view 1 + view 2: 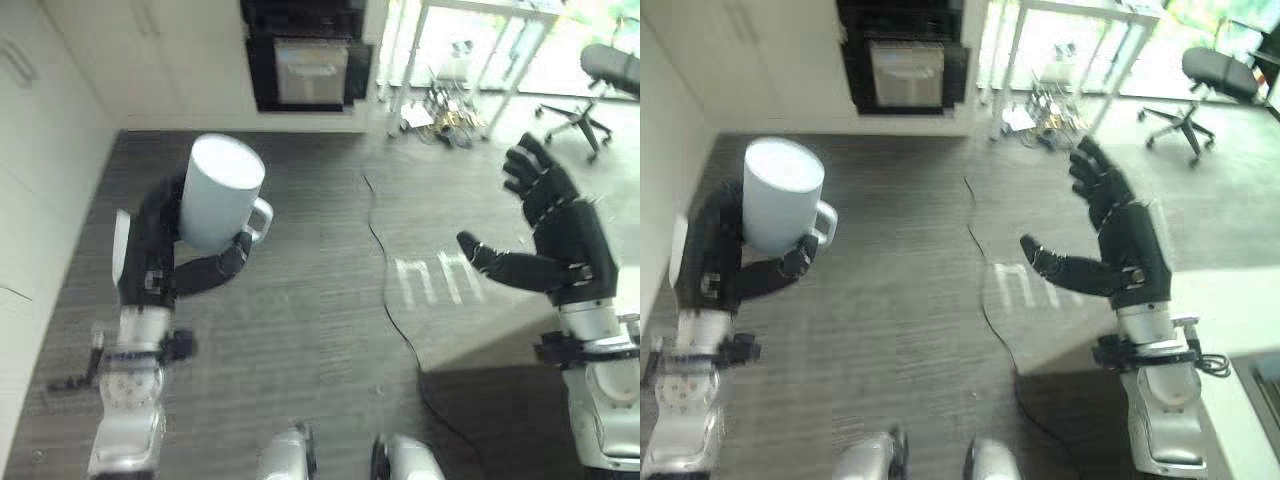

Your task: Place the dishes in the dishwasher.

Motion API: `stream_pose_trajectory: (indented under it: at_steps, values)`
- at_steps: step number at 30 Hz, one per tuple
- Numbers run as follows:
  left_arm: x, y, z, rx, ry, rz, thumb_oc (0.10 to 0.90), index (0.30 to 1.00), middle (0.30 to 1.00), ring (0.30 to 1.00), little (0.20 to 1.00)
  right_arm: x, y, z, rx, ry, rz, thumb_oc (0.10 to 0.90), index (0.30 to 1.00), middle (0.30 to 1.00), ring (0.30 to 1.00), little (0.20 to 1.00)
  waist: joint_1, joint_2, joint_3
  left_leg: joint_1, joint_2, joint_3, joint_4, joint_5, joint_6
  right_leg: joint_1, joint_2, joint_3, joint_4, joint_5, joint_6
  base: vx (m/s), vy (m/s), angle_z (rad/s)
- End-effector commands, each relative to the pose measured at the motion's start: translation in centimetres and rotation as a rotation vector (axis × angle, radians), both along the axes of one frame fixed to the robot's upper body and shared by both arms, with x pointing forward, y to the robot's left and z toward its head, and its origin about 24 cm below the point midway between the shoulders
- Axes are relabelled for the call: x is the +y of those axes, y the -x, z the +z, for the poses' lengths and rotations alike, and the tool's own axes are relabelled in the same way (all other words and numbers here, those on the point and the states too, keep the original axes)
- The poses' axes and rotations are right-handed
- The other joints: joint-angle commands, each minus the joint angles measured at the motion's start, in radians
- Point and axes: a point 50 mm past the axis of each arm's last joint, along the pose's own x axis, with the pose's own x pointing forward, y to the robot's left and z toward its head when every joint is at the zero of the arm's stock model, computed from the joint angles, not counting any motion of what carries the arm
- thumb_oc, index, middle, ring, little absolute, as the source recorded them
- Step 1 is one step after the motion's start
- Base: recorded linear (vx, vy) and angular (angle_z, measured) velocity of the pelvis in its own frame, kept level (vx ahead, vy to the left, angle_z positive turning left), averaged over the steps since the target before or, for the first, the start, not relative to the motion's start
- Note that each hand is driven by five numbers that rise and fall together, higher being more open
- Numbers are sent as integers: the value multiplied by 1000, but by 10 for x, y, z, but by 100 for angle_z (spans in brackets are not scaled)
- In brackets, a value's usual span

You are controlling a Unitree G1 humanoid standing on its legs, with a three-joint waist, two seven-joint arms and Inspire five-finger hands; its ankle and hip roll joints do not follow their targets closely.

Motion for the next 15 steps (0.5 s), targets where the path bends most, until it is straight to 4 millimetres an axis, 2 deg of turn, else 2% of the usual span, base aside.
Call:
stream_pose_trajectory:
  at_steps: [1,4,15]
  values:
    - [-20,11,57,-335,-46,-133,400,300,300,300,300,6,18,36,-231,-13,56,800,900,900,900,900,-31,15,-139,76,-5,-19,-46,-94,-45,132,4,-97,-161,24,50,-41,-187,28]
    - [-17,17,56,-339,-48,-114,400,300,300,300,300,14,15,38,-241,-14,81,800,900,900,900,900,-13,23,-145,78,-12,-28,-46,-93,-47,138,7,-101,-161,16,49,-9,-160,22]
    - [-11,22,55,-323,-43,-81,400,300,300,300,300,23,12,37,-217,-28,110,800,900,900,900,900,-10,51,-154,75,2,-19,-46,-86,-61,139,19,-113,-161,-10,33,18,-100,4]
